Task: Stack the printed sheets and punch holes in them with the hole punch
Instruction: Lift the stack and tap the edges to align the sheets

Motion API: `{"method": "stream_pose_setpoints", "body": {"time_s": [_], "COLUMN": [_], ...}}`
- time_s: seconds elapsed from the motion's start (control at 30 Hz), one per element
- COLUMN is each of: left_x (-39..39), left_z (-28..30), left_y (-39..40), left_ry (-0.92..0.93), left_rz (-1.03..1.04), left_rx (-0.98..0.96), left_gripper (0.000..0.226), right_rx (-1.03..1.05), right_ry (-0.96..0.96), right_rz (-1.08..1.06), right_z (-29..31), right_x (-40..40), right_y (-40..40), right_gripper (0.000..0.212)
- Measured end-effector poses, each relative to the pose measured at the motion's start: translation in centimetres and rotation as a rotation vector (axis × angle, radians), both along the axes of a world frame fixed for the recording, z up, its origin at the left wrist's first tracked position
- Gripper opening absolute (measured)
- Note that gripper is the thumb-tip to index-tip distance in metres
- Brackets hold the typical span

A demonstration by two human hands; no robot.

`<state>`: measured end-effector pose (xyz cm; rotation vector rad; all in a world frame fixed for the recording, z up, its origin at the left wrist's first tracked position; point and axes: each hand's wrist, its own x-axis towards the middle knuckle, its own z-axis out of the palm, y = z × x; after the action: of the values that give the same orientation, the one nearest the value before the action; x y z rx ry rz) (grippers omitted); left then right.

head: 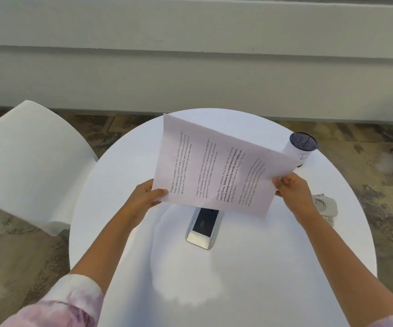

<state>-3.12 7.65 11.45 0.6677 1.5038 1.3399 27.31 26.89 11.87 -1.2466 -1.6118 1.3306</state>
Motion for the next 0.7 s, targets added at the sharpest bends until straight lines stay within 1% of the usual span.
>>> {"method": "stream_pose_setpoints", "body": {"time_s": [0.07, 0.17, 0.23, 0.3, 0.37, 0.4, 0.53, 0.63, 0.7], "left_x": [0.3, 0.8, 1.3, 1.7, 2.2, 2.5, 3.5, 3.9, 3.9], "left_z": [-0.1, 0.0, 0.2, 0.3, 0.4, 0.4, -0.2, -0.5, -0.3], "left_y": [0.2, 0.7, 1.1, 1.4, 1.5, 1.5, 1.2, 1.0, 1.0], "left_ry": [0.054, 0.075, 0.076, 0.091, 0.118, 0.133, 0.155, 0.173, 0.173], "left_rz": [0.006, 0.098, 0.158, 0.19, 0.183, 0.169, 0.131, 0.115, 0.125], "left_rx": [-0.014, -0.027, -0.008, 0.008, 0.003, -0.003, -0.047, -0.086, -0.082], "left_gripper": [0.027, 0.021, 0.018, 0.02, 0.021, 0.02, 0.021, 0.024, 0.025], "right_rx": [0.051, 0.144, 0.194, 0.185, 0.164, 0.16, 0.131, 0.103, 0.097], "right_ry": [-0.013, -0.052, -0.072, -0.088, -0.067, -0.064, -0.124, -0.165, -0.14], "right_rz": [-0.009, 0.039, 0.073, 0.068, 0.081, 0.097, 0.153, 0.135, 0.103], "right_z": [-0.1, -0.2, -0.4, -0.6, -0.5, -0.5, -0.9, -1.5, -1.4], "right_x": [0.1, -0.2, -0.3, -0.5, -0.6, -0.6, -0.7, -0.9, -1.0], "right_y": [0.0, -0.2, -0.3, -0.4, -0.6, -0.8, -1.4, -1.8, -1.8], "right_gripper": [0.016, 0.022, 0.02, 0.021, 0.029, 0.03, 0.021, 0.019, 0.018]}}
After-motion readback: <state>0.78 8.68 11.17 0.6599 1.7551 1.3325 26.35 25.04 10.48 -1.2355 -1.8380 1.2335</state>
